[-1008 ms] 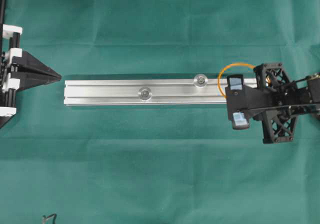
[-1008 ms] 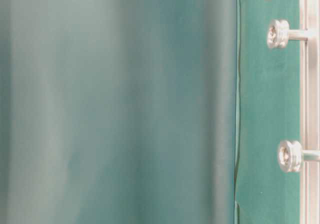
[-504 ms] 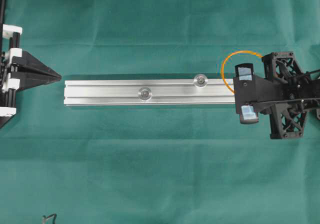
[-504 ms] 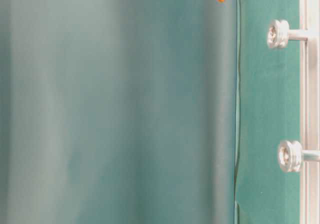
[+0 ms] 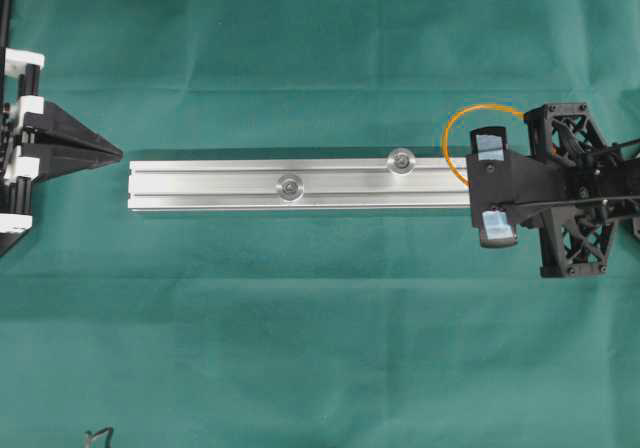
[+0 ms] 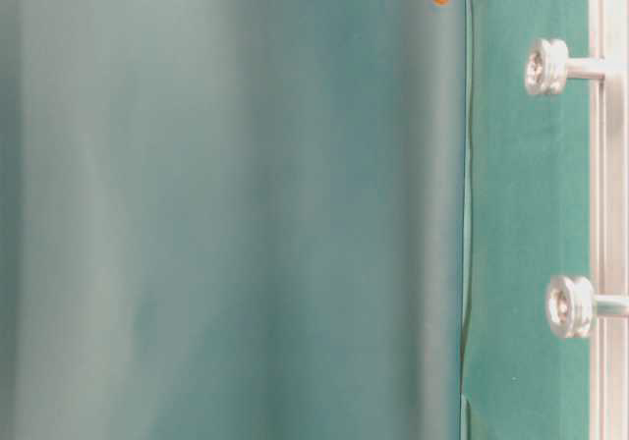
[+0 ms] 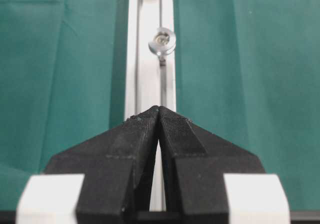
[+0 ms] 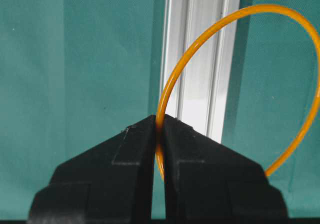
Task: Hook the rubber onto the shaft.
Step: 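Lift the band and pull it left along the bar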
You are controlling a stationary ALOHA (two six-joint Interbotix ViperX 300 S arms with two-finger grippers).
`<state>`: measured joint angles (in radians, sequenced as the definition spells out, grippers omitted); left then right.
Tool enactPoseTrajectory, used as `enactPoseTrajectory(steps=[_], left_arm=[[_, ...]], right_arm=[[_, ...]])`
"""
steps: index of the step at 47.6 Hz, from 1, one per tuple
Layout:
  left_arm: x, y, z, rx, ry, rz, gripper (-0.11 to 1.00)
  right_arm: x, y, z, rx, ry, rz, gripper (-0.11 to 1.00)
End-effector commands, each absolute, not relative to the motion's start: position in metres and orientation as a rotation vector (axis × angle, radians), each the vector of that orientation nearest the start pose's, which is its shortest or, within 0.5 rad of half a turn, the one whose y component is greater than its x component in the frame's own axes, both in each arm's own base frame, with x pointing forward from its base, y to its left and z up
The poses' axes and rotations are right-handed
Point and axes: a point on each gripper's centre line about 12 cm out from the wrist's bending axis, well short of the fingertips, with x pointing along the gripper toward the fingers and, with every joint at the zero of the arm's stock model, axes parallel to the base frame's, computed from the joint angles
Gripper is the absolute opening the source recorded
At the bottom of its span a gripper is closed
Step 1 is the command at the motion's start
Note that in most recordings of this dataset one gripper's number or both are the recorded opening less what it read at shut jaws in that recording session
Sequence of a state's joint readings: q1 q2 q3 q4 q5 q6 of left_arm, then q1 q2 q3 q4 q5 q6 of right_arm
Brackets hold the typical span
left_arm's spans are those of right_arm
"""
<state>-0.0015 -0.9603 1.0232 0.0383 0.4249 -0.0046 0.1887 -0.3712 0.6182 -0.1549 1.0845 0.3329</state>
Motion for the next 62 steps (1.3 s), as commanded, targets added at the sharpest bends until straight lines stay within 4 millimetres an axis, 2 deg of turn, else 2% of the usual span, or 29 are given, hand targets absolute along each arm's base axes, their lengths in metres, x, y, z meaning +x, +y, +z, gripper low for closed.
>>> enactPoseTrajectory(steps=[1, 14, 47, 62], left_arm=[[0.196, 0.002, 0.285, 0.033, 0.46, 0.01, 0.0], [0.196, 0.002, 0.286, 0.033, 0.459, 0.01, 0.0], [0.196, 0.002, 0.286, 0.033, 0.457, 0.01, 0.0], [0.196, 0.002, 0.286, 0.033, 0.457, 0.01, 0.0]], right_arm=[[0.268, 0.035, 0.254, 0.011, 1.258, -0.12, 0.06], [0.278, 0.036, 0.253, 0.002, 1.262, -0.123, 0.06], [0.343, 0.043, 0.259, -0.006, 1.232, -0.132, 0.06], [0.356, 0.043, 0.262, 0.004, 1.216, -0.135, 0.06]])
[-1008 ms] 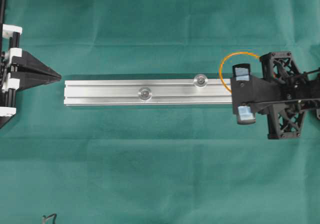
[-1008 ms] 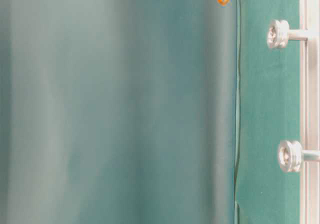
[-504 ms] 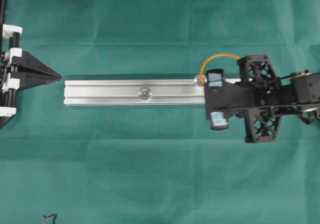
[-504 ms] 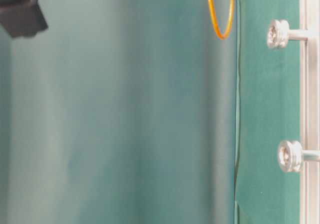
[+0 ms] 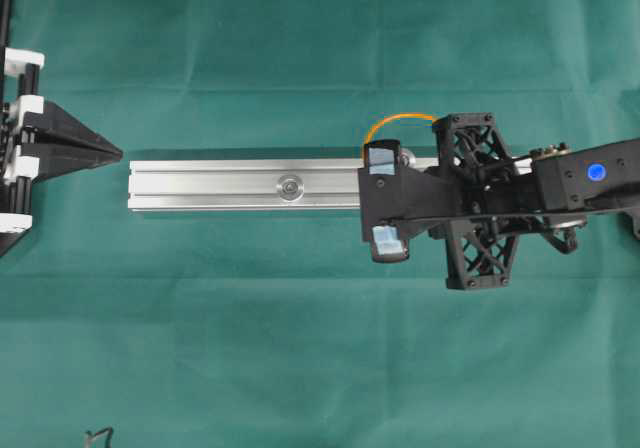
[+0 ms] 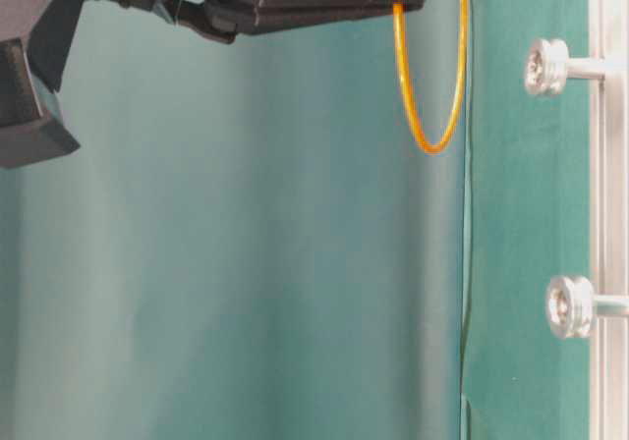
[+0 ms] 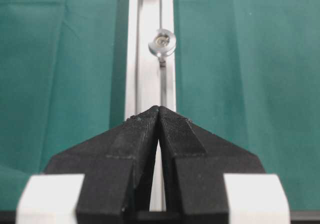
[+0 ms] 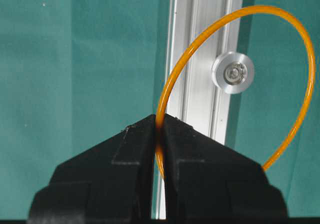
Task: Hook the rubber onto the shaft.
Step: 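Lift the band and pull it left along the bar, then carry the band left toward the right-hand metal knob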
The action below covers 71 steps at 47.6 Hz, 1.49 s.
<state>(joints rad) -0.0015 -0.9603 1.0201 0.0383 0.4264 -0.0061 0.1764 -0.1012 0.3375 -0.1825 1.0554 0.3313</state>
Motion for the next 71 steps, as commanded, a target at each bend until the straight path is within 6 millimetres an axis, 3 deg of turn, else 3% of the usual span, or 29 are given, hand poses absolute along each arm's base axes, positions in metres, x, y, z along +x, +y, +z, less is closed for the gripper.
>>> enactPoseTrajectory(steps=[1, 52, 71], left_arm=[[0.196, 0.002, 0.286, 0.033, 0.459, 0.01, 0.0], [0.196, 0.002, 0.287, 0.033, 0.456, 0.01, 0.0], [0.196, 0.002, 0.287, 0.033, 0.456, 0.01, 0.0]], right_arm=[[0.356, 0.043, 0.262, 0.002, 1.215, -0.136, 0.06], [0.356, 0.04, 0.262, 0.007, 1.214, -0.142, 0.06], [0.36, 0.042, 0.243, 0.009, 1.215, -0.131, 0.06]])
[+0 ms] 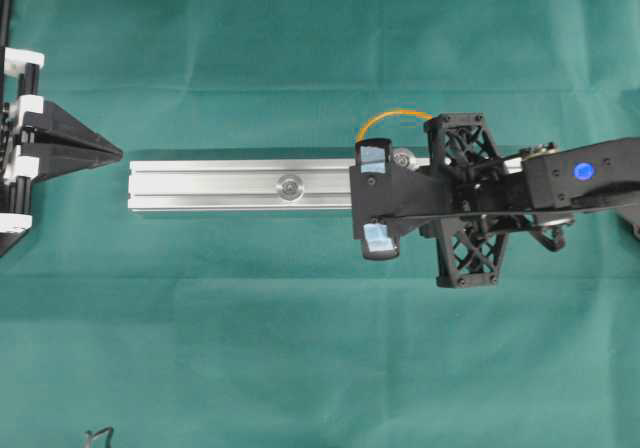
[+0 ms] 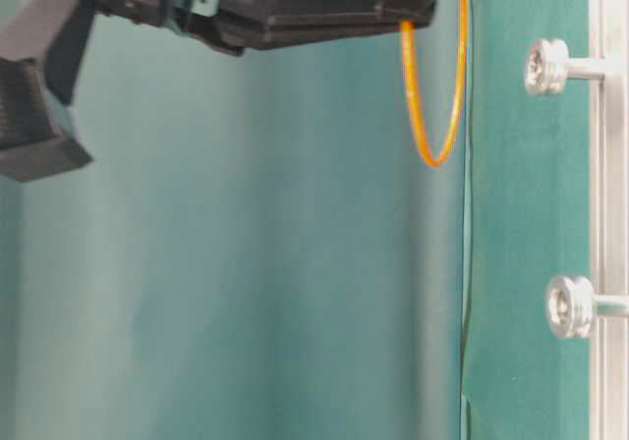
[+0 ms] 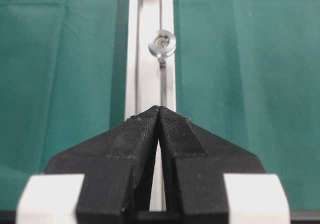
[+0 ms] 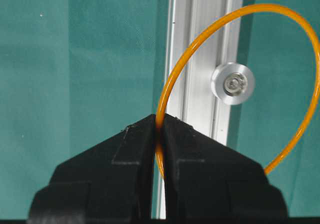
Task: Hook the rubber onto the shaft.
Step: 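Carry the band left toward the right-hand metal knob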
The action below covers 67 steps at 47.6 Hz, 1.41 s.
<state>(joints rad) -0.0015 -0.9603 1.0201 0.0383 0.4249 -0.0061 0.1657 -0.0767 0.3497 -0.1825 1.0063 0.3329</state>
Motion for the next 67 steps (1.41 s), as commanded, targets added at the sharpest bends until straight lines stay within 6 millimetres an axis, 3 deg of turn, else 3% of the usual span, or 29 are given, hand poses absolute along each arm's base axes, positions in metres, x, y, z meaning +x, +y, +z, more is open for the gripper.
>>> enactPoseTrajectory(steps=[1, 23, 67], left_arm=[[0.196, 0.002, 0.287, 0.033, 0.456, 0.01, 0.0], [0.196, 0.002, 0.287, 0.033, 0.456, 0.01, 0.0], [0.196, 0.002, 0.286, 0.033, 0.463, 0.01, 0.0]], right_arm=[[0.361, 0.042, 0.241, 0.011, 1.214, -0.129, 0.06], [0.365, 0.044, 0.221, 0.011, 1.218, -0.117, 0.06], [0.365, 0.045, 0.22, 0.009, 1.22, -0.114, 0.06]])
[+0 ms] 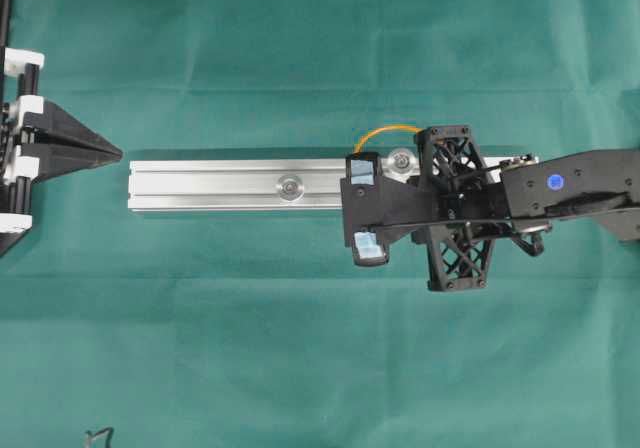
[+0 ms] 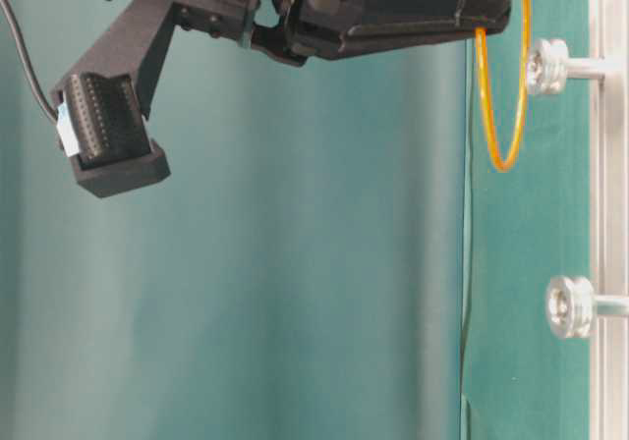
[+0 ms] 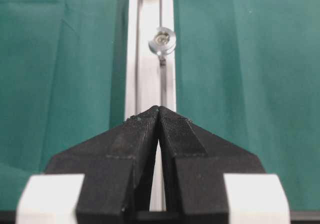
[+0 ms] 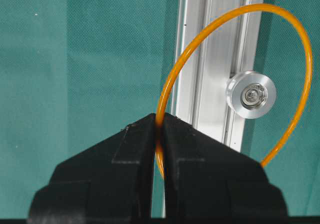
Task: Hook the rubber onto the shaft.
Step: 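Carry the band left toward the right-hand metal knob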
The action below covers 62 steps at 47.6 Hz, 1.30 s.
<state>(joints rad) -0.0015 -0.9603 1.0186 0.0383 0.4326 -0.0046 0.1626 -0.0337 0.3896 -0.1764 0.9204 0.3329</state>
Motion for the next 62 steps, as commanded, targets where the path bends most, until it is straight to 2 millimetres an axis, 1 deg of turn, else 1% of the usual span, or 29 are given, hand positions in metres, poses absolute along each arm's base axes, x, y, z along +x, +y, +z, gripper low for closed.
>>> enactPoseTrajectory(steps=[1, 27, 51, 62], left_arm=[[0.196, 0.002, 0.287, 0.033, 0.462, 0.01, 0.0], [0.196, 0.002, 0.287, 0.033, 0.459, 0.01, 0.0], [0.196, 0.002, 0.286, 0.033, 0.463, 0.01, 0.0], [0.196, 0.002, 0.286, 0.033, 0.463, 0.01, 0.0]], right_arm=[[0.365, 0.044, 0.22, 0.009, 1.221, -0.116, 0.06], [0.366, 0.051, 0.222, 0.0, 1.215, -0.098, 0.06], [0.375, 0.068, 0.224, -0.021, 1.204, -0.064, 0.06], [0.376, 0.078, 0.225, -0.035, 1.2, -0.042, 0.06]])
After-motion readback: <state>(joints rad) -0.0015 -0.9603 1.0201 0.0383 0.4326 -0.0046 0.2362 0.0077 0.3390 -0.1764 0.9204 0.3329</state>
